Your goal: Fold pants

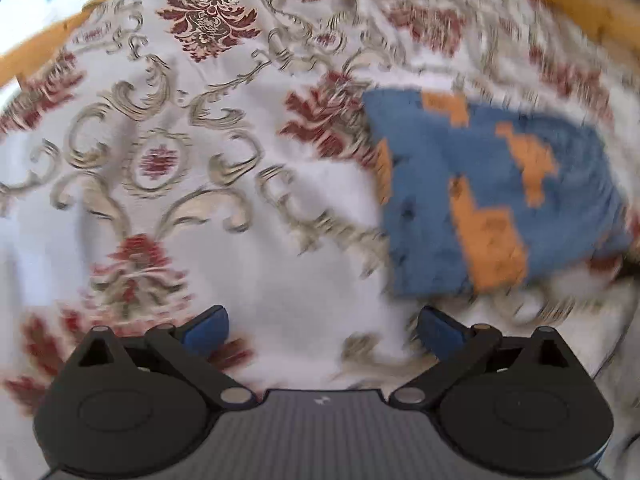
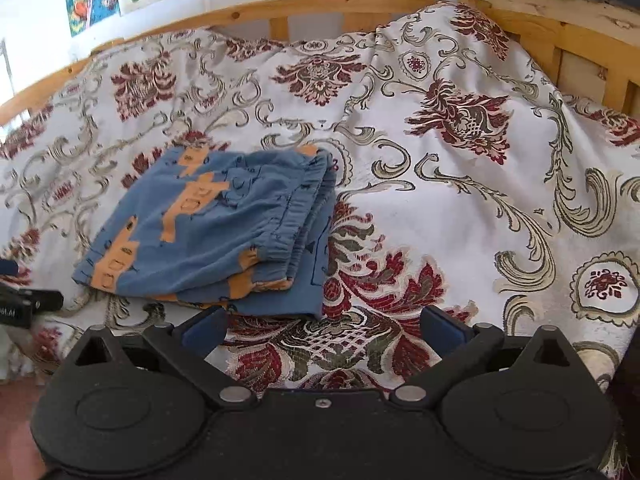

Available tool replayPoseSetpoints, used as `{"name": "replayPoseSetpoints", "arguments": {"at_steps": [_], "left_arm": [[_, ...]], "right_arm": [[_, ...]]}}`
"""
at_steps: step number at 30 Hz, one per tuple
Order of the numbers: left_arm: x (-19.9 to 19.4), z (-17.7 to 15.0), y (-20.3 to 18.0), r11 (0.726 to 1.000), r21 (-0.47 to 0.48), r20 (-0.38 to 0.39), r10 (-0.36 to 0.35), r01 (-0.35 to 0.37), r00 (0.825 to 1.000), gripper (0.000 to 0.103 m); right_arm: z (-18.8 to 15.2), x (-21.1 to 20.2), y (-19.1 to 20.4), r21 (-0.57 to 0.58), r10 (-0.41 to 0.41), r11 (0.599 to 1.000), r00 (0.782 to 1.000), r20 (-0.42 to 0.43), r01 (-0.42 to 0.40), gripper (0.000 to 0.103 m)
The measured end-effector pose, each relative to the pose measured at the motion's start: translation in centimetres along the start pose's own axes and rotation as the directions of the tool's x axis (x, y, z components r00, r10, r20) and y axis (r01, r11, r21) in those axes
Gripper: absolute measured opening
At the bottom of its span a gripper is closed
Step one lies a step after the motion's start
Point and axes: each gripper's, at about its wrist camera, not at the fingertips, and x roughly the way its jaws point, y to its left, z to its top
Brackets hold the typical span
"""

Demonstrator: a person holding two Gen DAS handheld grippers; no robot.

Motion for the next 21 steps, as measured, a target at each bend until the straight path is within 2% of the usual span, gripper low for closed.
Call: {"name": "replayPoseSetpoints", "arguments": {"at_steps": [2, 5, 11, 15, 21], "left_arm": [[-1.0, -0.5, 0.3, 0.999, 0.022, 0.016, 0.038, -0.039, 0.999, 0.103], [-2.1, -0.3, 1.3, 0.999, 0.008, 0.020, 0.045, -0.045, 0.999, 0.103], [-2.1, 2.9, 2.5, 0.999, -0.016, 0.038, 0.046, -0.046, 0.998, 0.103], [-1.7, 5.6, 1.9, 1.000, 0.000, 0.062, -0.005, 0.005, 0.998, 0.103], [-0.4, 8.6, 1.0, 0.995, 0.004, 0.060, -0.100, 0.100, 0.993, 0.103]], "right_arm": [[0.3, -0.4, -0.6, 0.029, 0.022, 0.999, 1.000, 0.015, -0.022, 0.102], [0.9, -0.8, -1.6, 0.085, 0.054, 0.995, 0.997, 0.051, -0.058, 0.102], [1.3, -0.9, -3.3, 0.206, 0.135, 0.966, 0.985, 0.107, -0.155, 0.102], [1.5, -0.6, -4.1, 0.252, 0.166, 0.949, 0.980, 0.112, -0.190, 0.102], [2.7, 0.7, -6.1, 0.384, 0.300, 0.865, 0.947, 0.118, -0.322, 0.102]]}}
